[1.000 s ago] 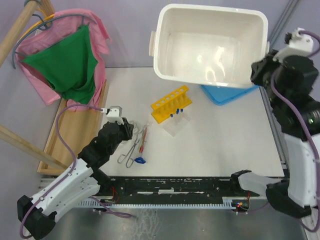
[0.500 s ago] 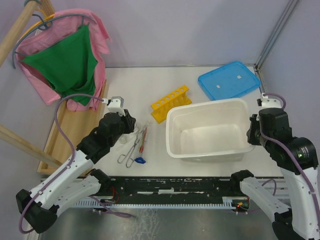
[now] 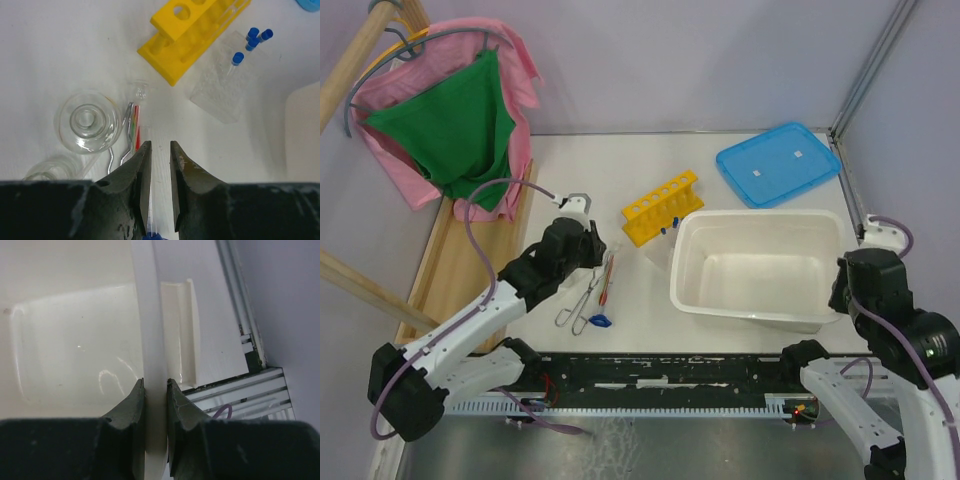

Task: Organize the chemistry lab equipment
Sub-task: Move the test tube rack to the center of the board.

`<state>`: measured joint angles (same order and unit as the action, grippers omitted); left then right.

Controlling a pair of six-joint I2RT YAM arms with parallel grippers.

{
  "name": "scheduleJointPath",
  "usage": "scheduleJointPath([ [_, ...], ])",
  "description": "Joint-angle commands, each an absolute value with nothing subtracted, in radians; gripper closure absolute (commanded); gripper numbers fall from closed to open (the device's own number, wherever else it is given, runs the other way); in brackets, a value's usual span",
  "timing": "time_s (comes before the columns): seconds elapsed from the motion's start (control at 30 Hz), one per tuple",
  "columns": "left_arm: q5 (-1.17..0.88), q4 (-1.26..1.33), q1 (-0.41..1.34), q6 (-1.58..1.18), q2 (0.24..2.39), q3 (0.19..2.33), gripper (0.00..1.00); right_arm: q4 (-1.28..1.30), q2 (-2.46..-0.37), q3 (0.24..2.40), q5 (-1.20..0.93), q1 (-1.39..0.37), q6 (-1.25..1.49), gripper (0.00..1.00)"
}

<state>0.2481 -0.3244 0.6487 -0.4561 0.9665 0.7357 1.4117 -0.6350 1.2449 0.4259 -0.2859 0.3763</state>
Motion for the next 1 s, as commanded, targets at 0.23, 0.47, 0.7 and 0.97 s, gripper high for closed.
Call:
scheduleJointPath([
  [0.23, 0.213, -0.142, 0.781, -0.494, 1.177, 0.756, 0.72, 1.413, -0.569, 1.332, 0.762, -0.286, 0.482, 0.99],
  [0.47, 0.228, -0.005, 0.921, -0.536, 1.349, 0.772, 0.76, 1.402, -0.572, 1.295, 0.810, -0.285, 0.505, 0.99],
  [0.7, 0.134, 0.141, 0.941, -0.508, 1.509, 0.817, 0.77, 1.390, -0.588, 1.287, 0.818, -0.287, 0.500, 0.99],
  [0.97, 0.076, 0.243, 0.941, -0.508, 1.694, 0.898, 0.77, 1.391, -0.589, 1.287, 0.822, -0.287, 0.497, 0.99],
])
